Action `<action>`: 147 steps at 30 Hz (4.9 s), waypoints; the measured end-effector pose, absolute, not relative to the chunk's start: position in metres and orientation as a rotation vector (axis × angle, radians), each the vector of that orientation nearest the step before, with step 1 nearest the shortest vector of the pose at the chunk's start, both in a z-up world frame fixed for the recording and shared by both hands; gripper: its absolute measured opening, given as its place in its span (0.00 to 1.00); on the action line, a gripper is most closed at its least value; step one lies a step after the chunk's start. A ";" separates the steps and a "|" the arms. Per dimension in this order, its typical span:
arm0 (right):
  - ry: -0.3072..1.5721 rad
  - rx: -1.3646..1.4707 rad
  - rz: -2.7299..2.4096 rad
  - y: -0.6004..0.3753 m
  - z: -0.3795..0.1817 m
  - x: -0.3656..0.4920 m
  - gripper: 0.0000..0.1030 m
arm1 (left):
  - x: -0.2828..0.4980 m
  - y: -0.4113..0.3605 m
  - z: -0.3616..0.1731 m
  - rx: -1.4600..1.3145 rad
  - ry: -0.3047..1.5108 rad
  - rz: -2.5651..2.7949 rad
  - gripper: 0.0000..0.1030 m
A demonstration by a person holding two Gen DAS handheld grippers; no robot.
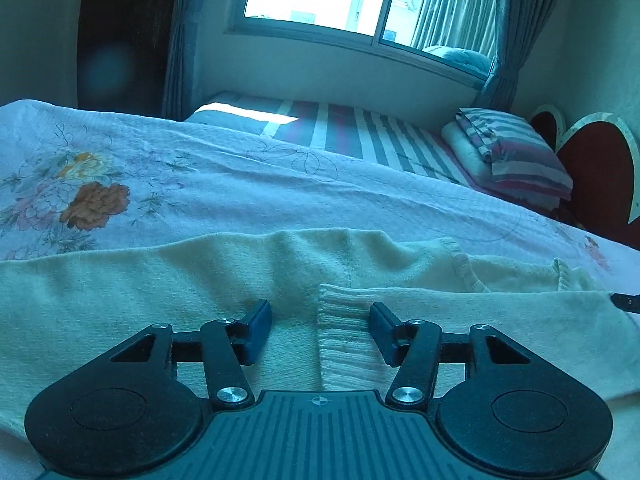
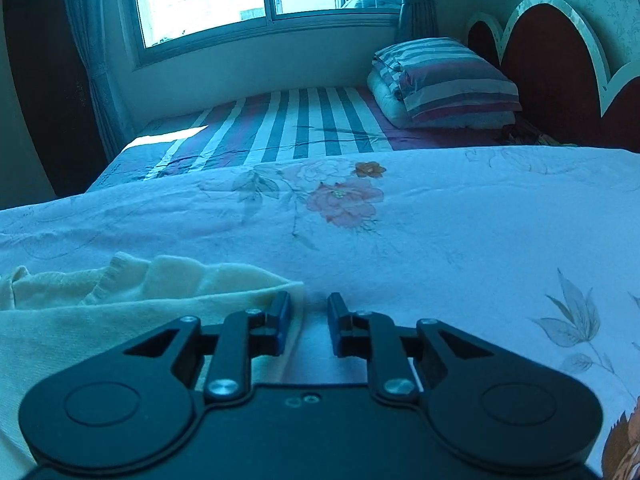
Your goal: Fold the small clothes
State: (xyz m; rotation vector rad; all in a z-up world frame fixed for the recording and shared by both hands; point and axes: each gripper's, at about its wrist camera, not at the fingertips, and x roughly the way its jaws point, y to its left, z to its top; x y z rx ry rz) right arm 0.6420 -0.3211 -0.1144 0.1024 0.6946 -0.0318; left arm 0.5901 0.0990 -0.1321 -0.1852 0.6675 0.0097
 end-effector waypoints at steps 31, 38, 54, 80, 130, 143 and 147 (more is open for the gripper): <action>0.641 0.219 -0.113 -0.276 -0.091 0.444 0.50 | 0.380 0.357 -0.141 -0.871 0.426 0.472 0.50; 0.623 0.222 -0.106 -0.238 -0.078 0.446 0.50 | 0.382 0.415 -0.161 -0.978 0.400 0.494 0.50; 0.607 0.388 -0.210 -0.243 -0.077 0.447 0.48 | 0.417 0.440 -0.166 -0.924 0.348 0.403 0.03; 0.605 0.388 -0.200 -0.325 -0.078 0.428 0.48 | 0.547 0.016 -0.107 -0.361 0.621 -0.258 0.03; 0.552 0.466 0.065 -0.224 -0.073 0.539 0.06 | 0.497 0.132 -0.131 -0.290 0.627 0.031 0.69; 0.580 0.488 -0.003 -0.273 -0.093 0.539 0.06 | 0.497 0.110 -0.133 -0.223 0.631 0.074 0.69; 0.594 0.501 -0.011 -0.279 -0.098 0.537 0.06 | 0.495 0.115 -0.134 -0.225 0.632 0.087 0.69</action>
